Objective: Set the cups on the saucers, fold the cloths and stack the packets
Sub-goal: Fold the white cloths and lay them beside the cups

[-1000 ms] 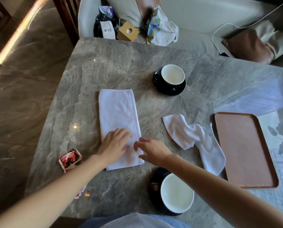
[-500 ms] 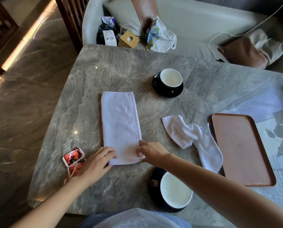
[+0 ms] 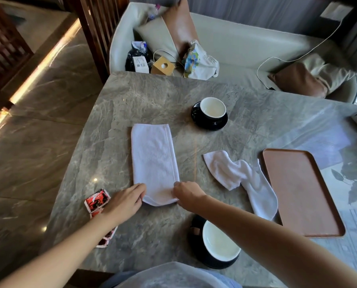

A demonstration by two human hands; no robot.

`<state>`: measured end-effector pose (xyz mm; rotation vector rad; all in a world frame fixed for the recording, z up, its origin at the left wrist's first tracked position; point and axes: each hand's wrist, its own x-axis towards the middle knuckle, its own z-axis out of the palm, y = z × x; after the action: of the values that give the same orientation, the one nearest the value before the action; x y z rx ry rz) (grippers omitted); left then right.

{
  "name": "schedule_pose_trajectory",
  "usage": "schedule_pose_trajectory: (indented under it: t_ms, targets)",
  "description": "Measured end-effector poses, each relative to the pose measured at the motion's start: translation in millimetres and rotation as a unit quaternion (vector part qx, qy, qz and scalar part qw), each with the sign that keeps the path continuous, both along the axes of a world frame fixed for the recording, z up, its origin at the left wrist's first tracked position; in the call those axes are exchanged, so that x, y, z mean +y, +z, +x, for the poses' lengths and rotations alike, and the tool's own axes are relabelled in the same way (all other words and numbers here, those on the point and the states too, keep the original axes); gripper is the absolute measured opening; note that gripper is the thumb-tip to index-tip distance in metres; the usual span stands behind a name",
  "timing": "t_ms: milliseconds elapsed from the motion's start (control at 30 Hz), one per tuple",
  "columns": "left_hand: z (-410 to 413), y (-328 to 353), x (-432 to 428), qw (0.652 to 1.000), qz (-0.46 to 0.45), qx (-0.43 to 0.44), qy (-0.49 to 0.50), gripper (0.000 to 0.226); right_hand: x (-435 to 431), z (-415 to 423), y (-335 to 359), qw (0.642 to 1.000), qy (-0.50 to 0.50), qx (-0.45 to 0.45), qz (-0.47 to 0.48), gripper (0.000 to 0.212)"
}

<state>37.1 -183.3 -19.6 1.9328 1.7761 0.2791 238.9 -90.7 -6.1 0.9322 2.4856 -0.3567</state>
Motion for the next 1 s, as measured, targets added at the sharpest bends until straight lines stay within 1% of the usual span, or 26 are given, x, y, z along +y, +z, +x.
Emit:
schedule_pose_trajectory:
  t_ms: [100,267,333,433,533,633,700,800,933,1000]
  targets:
    - [-3.5,1.6,-2.7,1.0,0.0,-0.018,0.005,0.011,-1.7,3.4,1.1,0.999,-0.025,0.026,-0.006,0.022]
    - [1.9,-7.5,-9.8,1.0,0.01,0.008,0.012,0.024,-2.1,8.1,1.9,0.996,-0.053,0.058,-0.032,0.024]
    - [8.0,-11.1,-8.4,0.998,0.017,-0.006,0.061,0.018,-0.4,8.9,2.3,0.993,-0.066,0.079,-0.05,0.022]
    - [12.5,-13.0,-4.3,0.982,0.013,-0.066,0.179,0.01,0.0,9.6,1.4,0.989,-0.083,0.105,-0.063,0.02]
    - [10.6,-13.5,-4.8,0.967,0.002,-0.117,0.226,0.012,-0.9,11.6,-1.2,0.985,-0.093,0.128,-0.073,0.029]
    - [4.7,-11.5,-4.1,0.959,-0.007,-0.138,0.247,0.01,-0.3,13.5,-2.6,0.981,-0.091,0.155,-0.069,0.038]
    - [0.6,-9.8,-2.7,0.955,-0.003,-0.147,0.258,0.008,1.8,14.1,-1.5,0.976,-0.105,0.185,-0.051,0.033]
    - [-7.0,-7.0,-1.9,0.952,0.016,-0.167,0.257,0.01,8.1,14.2,5.3,0.964,-0.131,0.23,-0.026,0.02]
    - [-15.4,-2.9,-1.8,0.958,0.048,-0.133,0.248,0.008,15.4,15.7,16.9,0.953,-0.139,0.268,-0.01,0.02]
    - [-15.7,0.4,-1.0,0.95,0.075,-0.162,0.255,0.006,17.4,17.2,22.1,0.946,-0.139,0.294,-0.003,0.021]
